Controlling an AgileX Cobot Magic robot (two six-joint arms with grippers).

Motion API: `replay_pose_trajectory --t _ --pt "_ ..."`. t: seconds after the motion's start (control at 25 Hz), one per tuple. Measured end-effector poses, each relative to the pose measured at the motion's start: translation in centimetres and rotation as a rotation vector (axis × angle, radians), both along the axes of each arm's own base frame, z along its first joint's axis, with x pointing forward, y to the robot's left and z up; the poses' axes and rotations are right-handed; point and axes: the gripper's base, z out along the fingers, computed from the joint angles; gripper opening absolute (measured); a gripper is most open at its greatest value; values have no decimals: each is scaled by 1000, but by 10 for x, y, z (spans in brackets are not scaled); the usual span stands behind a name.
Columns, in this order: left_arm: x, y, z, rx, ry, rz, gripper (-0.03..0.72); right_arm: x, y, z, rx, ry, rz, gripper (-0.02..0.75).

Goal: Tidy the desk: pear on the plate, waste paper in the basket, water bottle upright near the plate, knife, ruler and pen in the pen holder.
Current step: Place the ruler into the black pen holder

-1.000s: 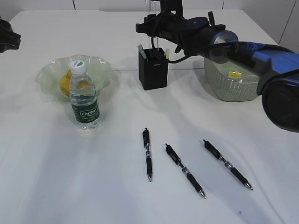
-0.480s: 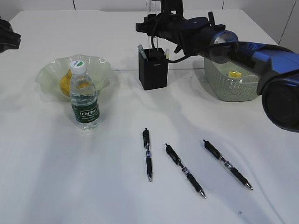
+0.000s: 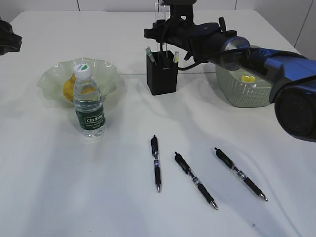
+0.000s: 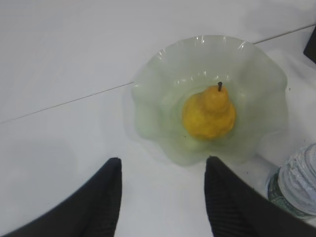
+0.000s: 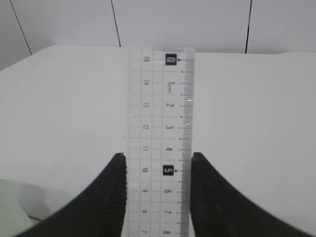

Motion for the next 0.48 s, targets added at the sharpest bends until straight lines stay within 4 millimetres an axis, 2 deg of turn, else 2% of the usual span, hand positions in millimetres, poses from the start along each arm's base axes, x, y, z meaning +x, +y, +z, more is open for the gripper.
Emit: replay_pose_trajectory --t 0.24,0.48 --pt "1 0 1 -2 -19 -3 380 1 -1 -5 0 8 -2 282" --pt "1 0 2 -2 -22 -3 381 2 0 -19 1 32 -4 282"
